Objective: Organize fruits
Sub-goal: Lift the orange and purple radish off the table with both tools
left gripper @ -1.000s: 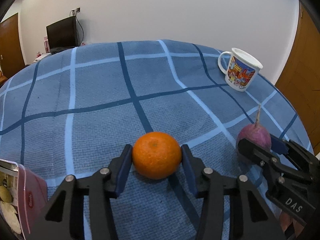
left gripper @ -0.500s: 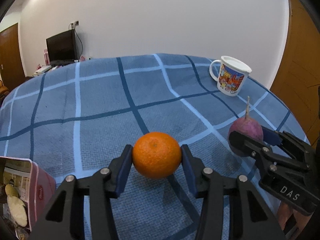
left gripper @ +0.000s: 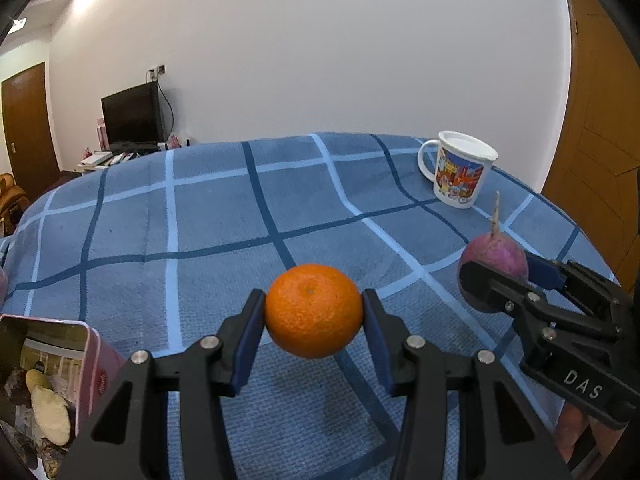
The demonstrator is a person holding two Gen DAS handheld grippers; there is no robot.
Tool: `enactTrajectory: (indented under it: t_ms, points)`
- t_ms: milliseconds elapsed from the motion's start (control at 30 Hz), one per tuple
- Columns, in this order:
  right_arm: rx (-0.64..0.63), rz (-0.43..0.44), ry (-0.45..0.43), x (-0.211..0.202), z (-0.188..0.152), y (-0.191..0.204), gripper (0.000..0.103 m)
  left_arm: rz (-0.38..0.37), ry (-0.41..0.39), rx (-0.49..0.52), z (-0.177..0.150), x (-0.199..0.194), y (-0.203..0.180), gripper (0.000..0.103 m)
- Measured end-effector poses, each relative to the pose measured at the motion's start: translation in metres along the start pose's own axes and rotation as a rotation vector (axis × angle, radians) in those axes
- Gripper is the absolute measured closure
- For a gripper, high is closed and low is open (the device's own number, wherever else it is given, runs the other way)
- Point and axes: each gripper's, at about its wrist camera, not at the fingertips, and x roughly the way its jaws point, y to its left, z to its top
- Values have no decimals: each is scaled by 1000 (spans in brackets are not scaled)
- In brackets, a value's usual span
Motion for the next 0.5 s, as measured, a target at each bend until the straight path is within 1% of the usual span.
enactTrajectory:
  t_ms: [500]
  points:
    - [-36,13,-63,-12,-1,7,49,24,-59,28,-2,-14,-6,53]
